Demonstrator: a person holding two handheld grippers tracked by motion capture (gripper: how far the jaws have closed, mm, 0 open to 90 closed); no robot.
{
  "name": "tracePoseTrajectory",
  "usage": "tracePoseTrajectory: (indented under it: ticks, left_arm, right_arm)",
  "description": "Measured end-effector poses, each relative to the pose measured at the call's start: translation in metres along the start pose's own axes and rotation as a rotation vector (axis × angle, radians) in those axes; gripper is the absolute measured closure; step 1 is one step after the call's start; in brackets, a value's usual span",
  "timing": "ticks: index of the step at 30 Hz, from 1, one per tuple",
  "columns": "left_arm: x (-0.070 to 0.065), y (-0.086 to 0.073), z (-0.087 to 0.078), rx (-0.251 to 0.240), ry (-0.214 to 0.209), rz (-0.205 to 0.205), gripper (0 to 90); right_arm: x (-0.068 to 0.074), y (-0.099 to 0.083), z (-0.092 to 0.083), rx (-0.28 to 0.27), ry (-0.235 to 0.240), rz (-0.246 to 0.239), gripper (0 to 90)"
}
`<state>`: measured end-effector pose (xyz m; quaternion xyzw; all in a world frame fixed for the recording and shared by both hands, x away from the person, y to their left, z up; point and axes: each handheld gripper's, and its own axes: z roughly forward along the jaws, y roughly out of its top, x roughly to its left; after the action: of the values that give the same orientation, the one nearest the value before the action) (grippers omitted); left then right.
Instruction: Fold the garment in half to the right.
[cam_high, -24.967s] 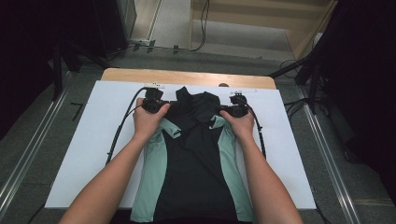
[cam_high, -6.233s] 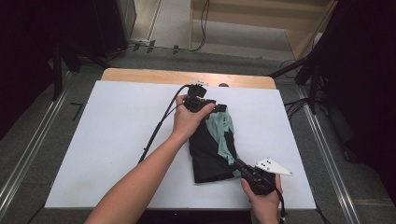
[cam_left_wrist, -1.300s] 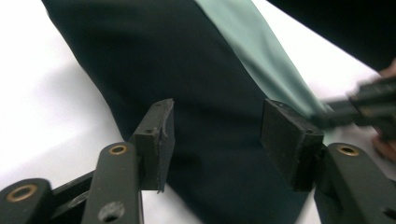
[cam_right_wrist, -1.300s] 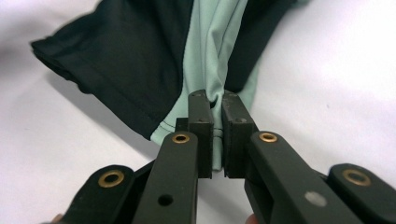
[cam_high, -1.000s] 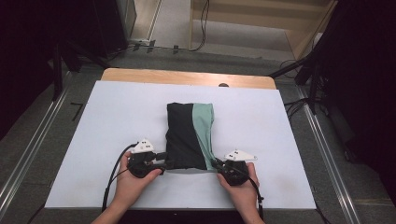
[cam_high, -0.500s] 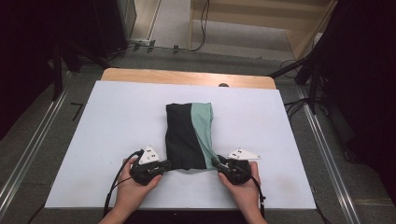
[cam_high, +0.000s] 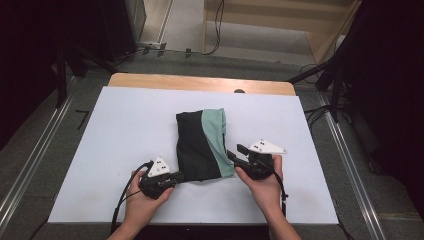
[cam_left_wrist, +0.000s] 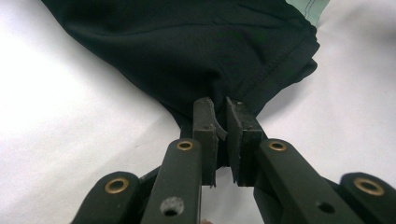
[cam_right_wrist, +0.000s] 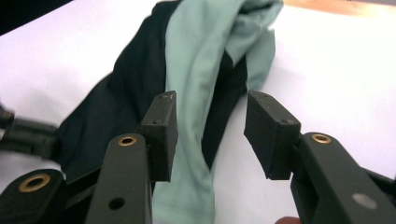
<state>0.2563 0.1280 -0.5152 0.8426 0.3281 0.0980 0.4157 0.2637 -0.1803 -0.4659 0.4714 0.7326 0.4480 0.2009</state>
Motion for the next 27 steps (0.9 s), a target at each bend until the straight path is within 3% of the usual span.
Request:
tracePoseTrajectory:
  ticks: [7, 12, 16, 18, 21, 23, 27]
  left_arm:
    - [-0.001, 0.000, 0.000, -0.003, 0.003, 0.005, 82.7]
    - [-0.001, 0.000, 0.000, -0.004, 0.003, 0.003, 82.6]
    - [-0.001, 0.000, -0.001, -0.005, 0.002, 0.002, 82.6]
    - [0.000, -0.001, -0.001, -0.006, 0.002, 0.003, 82.6]
    - [0.000, -0.001, -0.002, -0.011, 0.001, 0.001, 82.8]
    - [-0.001, -0.001, -0.002, -0.015, 0.001, 0.005, 83.1]
    - [-0.002, -0.001, -0.002, -0.020, 0.004, 0.017, 83.2]
  right_arm:
    - [0.005, 0.035, 0.025, 0.008, -0.016, -0.017, 56.4]
    - [-0.001, 0.058, 0.046, 0.001, -0.021, 0.027, 55.9]
    - [-0.007, 0.065, 0.066, 0.037, -0.027, 0.071, 55.3]
    - [-0.009, 0.065, 0.074, 0.063, -0.038, 0.085, 61.2]
    - [-0.012, 0.063, 0.079, 0.082, -0.029, 0.083, 82.8]
    - [-0.014, 0.062, 0.079, 0.077, -0.034, 0.068, 85.8]
    - [-0.019, 0.062, 0.074, 0.048, -0.111, 0.024, 86.2]
